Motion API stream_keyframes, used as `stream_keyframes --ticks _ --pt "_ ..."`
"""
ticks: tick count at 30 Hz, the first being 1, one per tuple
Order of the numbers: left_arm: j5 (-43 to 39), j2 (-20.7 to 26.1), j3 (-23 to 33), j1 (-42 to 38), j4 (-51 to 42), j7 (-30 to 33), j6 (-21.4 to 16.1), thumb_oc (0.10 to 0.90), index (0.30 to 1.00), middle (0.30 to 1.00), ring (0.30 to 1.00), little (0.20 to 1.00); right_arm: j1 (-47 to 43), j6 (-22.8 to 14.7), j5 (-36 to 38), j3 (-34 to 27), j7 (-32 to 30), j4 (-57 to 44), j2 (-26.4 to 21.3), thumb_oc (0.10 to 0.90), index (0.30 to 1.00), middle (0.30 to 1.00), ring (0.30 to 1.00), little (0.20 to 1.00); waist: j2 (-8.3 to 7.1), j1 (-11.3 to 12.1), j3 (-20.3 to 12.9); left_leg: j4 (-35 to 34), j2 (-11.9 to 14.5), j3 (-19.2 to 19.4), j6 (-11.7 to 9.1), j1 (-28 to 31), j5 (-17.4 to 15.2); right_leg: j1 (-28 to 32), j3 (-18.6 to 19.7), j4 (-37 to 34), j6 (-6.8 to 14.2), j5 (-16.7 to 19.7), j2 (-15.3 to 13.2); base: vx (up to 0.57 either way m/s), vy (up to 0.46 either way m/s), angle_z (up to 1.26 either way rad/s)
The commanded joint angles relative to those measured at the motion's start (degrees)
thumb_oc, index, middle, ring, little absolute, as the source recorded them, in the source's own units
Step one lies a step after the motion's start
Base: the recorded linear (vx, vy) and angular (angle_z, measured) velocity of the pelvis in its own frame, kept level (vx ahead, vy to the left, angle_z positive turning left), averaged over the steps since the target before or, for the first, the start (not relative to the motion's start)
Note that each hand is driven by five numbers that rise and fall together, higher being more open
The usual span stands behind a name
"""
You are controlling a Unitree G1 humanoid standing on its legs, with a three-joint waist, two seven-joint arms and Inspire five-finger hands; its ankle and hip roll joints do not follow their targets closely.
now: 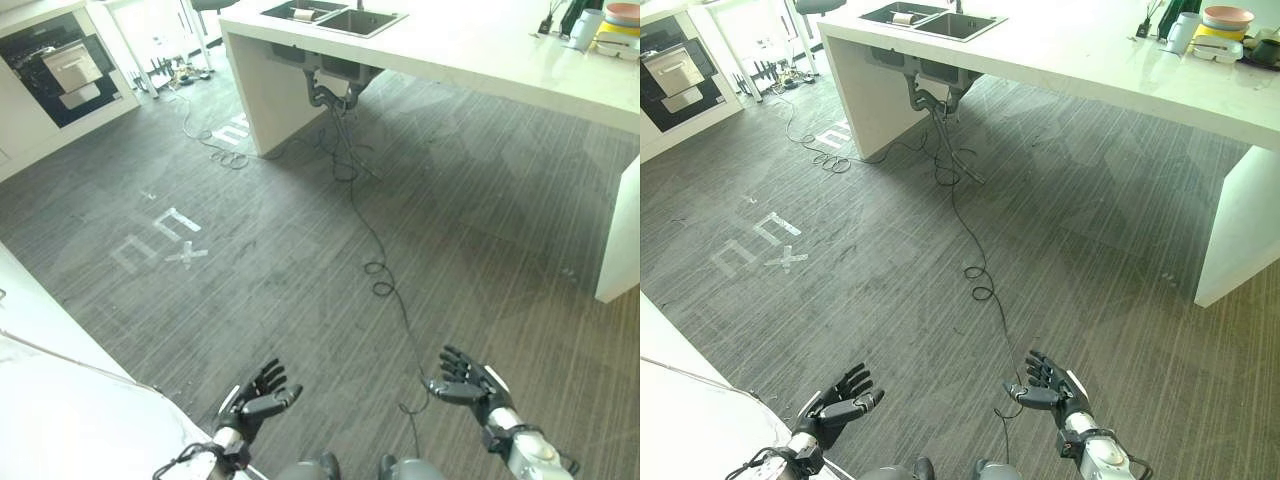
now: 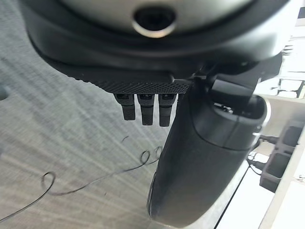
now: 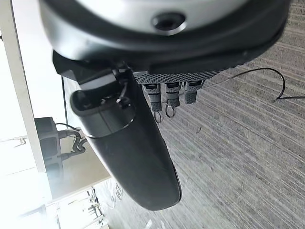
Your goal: Place the dishes in the dishwasher.
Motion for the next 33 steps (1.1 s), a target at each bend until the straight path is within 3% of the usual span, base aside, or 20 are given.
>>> stream_keyframes --ticks 1,8,16,33 --pt "0.76 0.97 0.77 -1.01 -3.44 -1.24 -0.99 0.800 0.900 0.900 0.900 0.900 -1.89 -3.50 1.74 -0.93 1.99 -4.47 0.14 0.800 0.900 0.900 0.900 0.900 -1.00 1.07 -2.27 3.97 0.93 -3.81 -2.61 -2.35 -8.10 1.11 -2.05 -2.19 6.05 -2.13 -3.10 0.00 0.000 0.00" --pt "-0.19 -0.45 1.18 -0.35 -1.96 0.84 1.30 0.800 0.900 0.900 0.900 0.900 -0.90 -2.10 1.65 0.03 3.34 -6.41 0.26 0.800 0.900 0.900 0.900 0.900 -0.76 1.04 -2.11 3.97 1.27 -3.75 -2.87 -1.96 -8.22 1.64 -2.62 -2.19 6.03 -2.79 -3.11 0.00 -0.016 0.01" --pt "2.60 -1.05 0.77 -0.60 -1.04 3.32 -0.71 0.800 0.900 0.900 0.900 0.900 -1.25 -2.16 2.05 1.19 3.33 -4.87 0.84 0.800 0.900 0.900 0.900 0.900 -0.21 1.32 -2.08 3.97 1.38 -3.99 -3.17 -1.83 -8.04 2.04 -3.28 -2.19 5.79 -3.10 -3.11 -0.02 -0.044 0.07" --pt "5.12 -1.03 1.39 -0.67 -0.40 4.69 -1.12 0.800 0.900 0.900 0.900 0.900 -1.65 -2.70 2.19 1.93 3.23 -4.01 1.78 0.800 0.900 0.900 0.900 0.900 0.59 1.57 -2.06 3.97 1.31 -4.97 -3.39 -1.74 -7.67 2.66 -3.31 -2.19 5.31 -3.56 -2.69 0.00 -0.040 0.03"
